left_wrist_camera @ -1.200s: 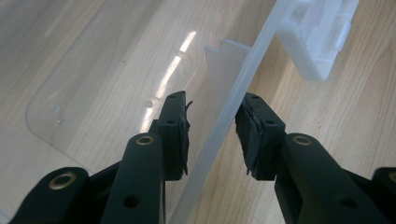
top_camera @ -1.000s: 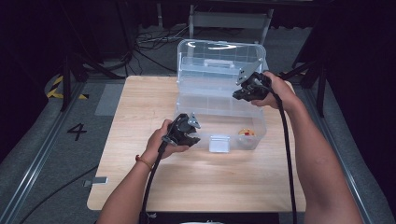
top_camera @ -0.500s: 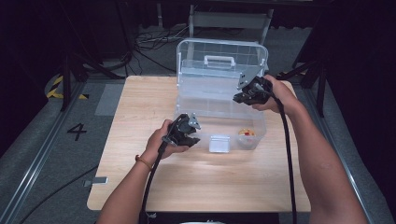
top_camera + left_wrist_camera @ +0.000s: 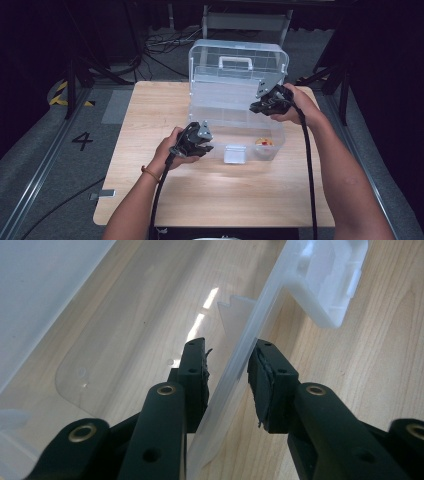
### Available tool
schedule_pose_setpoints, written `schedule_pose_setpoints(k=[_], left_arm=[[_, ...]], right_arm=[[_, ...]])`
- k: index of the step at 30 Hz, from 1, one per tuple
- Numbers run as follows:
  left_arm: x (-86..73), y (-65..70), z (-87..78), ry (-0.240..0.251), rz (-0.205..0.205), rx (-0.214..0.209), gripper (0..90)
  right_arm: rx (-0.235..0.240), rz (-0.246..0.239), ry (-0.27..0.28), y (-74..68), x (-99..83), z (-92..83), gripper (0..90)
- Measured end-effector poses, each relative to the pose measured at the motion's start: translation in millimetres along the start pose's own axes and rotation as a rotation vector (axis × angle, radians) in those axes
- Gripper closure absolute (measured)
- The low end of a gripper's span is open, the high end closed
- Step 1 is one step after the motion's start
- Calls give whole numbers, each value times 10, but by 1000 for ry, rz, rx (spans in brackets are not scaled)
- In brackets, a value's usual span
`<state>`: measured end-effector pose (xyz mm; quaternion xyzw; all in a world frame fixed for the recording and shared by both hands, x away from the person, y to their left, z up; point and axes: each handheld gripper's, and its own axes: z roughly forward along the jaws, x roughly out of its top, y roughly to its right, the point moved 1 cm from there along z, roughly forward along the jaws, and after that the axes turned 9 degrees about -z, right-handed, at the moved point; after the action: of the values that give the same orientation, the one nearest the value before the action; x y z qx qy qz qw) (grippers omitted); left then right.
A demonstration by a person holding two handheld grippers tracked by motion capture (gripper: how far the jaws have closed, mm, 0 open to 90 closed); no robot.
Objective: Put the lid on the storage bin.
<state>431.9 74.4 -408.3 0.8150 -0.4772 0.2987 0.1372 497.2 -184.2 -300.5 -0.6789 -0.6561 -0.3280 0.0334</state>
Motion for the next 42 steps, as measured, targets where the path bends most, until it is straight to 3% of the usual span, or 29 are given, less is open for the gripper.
schedule_pose_setpoints(k=[13, 17, 20, 24, 27, 34, 38, 40, 41, 42], left_arm=[[-19, 4, -100, 8, 21, 28, 666], [-24, -4, -247, 66, 14, -16, 707], [-40, -6, -357, 91, 30, -13, 741], [-86, -81, -507, 132, -6, -35, 769], [-139, -161, -608, 173, -34, -44, 846], [-251, -331, -743, 244, -99, 31, 897], [-293, -507, -738, 305, -193, 72, 900], [-295, -536, -731, 316, -197, 76, 900], [-292, -565, -722, 328, -199, 112, 900], [-282, -599, -718, 325, -201, 115, 899]], right_arm=[[-13, 8, 28, -74, -39, 0, 832], [-11, 20, 45, -75, -59, 1, 829], [-19, 25, 54, -82, -70, 2, 825], [-32, 32, 60, -91, -84, -4, 819], [-49, 32, 62, -113, -80, 1, 815], [-57, 43, 81, -120, -103, 5, 806], [-74, 39, 71, -146, -95, 5, 802], [-76, 37, 68, -152, -95, 4, 802], [-77, 40, 68, -161, -96, 4, 802], [-77, 40, 69, -166, -97, 4, 802]])
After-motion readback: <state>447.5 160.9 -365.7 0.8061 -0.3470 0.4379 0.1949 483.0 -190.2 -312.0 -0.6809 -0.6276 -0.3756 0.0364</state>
